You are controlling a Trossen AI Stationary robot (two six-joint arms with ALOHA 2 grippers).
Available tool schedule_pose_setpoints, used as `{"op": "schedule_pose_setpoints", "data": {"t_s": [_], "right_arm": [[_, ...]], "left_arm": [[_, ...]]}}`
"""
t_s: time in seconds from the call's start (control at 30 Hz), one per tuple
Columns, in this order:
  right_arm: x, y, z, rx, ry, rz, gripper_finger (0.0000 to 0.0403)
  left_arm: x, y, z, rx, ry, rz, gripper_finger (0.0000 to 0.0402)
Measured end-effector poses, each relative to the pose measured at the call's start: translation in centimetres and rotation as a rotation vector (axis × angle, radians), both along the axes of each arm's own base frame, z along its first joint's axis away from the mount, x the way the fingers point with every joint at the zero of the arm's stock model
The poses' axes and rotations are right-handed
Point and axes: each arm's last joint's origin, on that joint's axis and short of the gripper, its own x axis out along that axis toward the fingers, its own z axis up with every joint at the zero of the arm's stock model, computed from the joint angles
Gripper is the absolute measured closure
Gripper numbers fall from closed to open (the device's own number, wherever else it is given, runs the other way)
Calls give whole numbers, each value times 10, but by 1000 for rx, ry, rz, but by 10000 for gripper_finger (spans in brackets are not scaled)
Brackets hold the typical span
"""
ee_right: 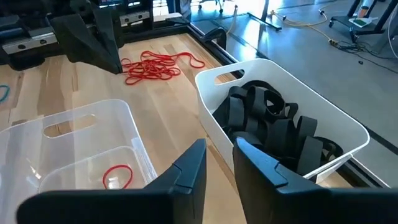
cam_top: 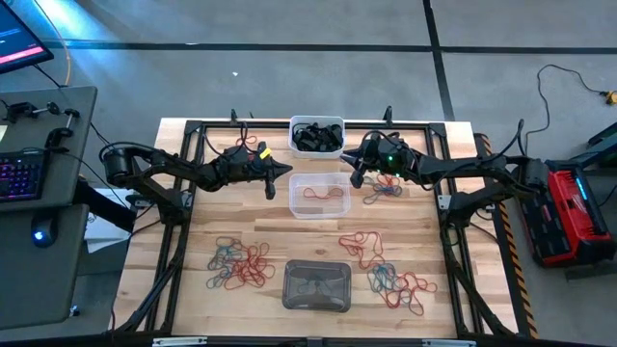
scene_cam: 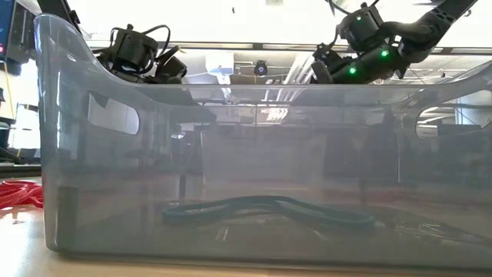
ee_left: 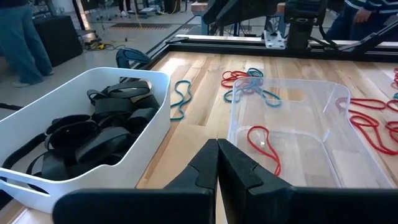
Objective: Sort rubber bands into baskets
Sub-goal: Put the blue rubber band into the black bin
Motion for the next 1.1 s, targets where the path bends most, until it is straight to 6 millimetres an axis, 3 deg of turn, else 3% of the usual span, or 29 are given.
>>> {"op": "schedule_pose_setpoints", "data": {"t_s": [0.27,0.47,1.1], "right_arm": [[1,6,-2,76,-8,172,357],[-1,6,-6,131,29,150,369],[-23,10,-36,241,400,-25,280]], "left_arm": [[0,0,-1,7,9,-3,402],[0,0,0,7,7,-3,402],[1,-3,0,16,10,-22,401]]}}
